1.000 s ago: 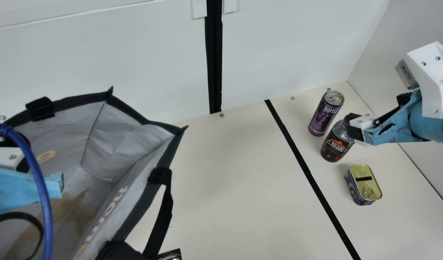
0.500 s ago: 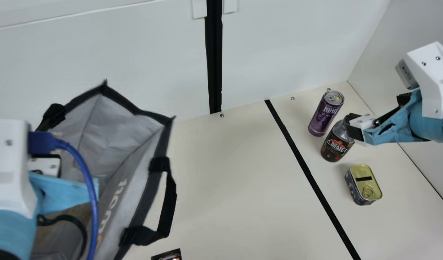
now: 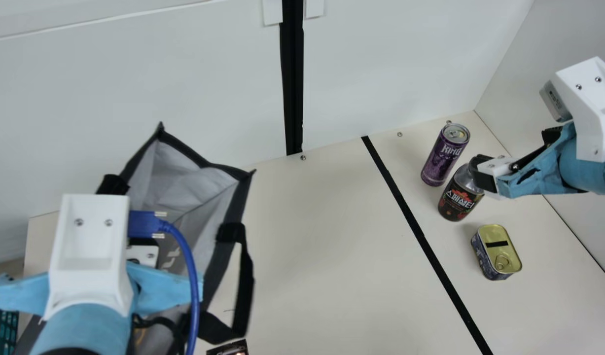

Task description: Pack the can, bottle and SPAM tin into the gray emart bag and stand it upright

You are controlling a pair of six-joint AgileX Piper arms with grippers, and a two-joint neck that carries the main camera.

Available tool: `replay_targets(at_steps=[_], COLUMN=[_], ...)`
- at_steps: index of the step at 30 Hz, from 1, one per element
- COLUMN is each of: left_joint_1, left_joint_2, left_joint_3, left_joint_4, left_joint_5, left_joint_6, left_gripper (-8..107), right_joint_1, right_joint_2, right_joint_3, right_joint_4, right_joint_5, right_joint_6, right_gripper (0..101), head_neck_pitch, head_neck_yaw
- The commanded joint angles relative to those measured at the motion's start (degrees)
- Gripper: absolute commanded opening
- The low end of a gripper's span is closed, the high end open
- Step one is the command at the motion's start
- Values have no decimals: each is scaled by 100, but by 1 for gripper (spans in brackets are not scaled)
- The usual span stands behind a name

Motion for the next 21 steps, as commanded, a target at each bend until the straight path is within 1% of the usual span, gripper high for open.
replay_targets(at_steps=[1,7,12,16,21], left_joint_1=[-67,-164,-100,53,349], left_joint_2=[20,78,94,96,73], left_joint_3=[-10,76,193,291,434], left_joint_4=[-45,-247,-546,-929,-1572], left_joint_5=[2,-213,-493,-753,-1128], left_joint_6=[-27,-100,-112,-69,79], left_gripper=[-8,-8,-8,-8,-8], right_joint_1=[0,0,0,0,0], right_joint_2=[0,0,0,0,0], right_joint_3=[0,0,0,0,0], right_joint_4=[0,0,0,0,0], right_joint_5=[0,0,0,0,0], right_joint_6=[0,0,0,0,0], right_gripper=[95,95,95,95,95], head_neck_pitch=[-130,-130,-130,-130,-130], head_neck_yaw=[-14,-14,-14,-14,-14])
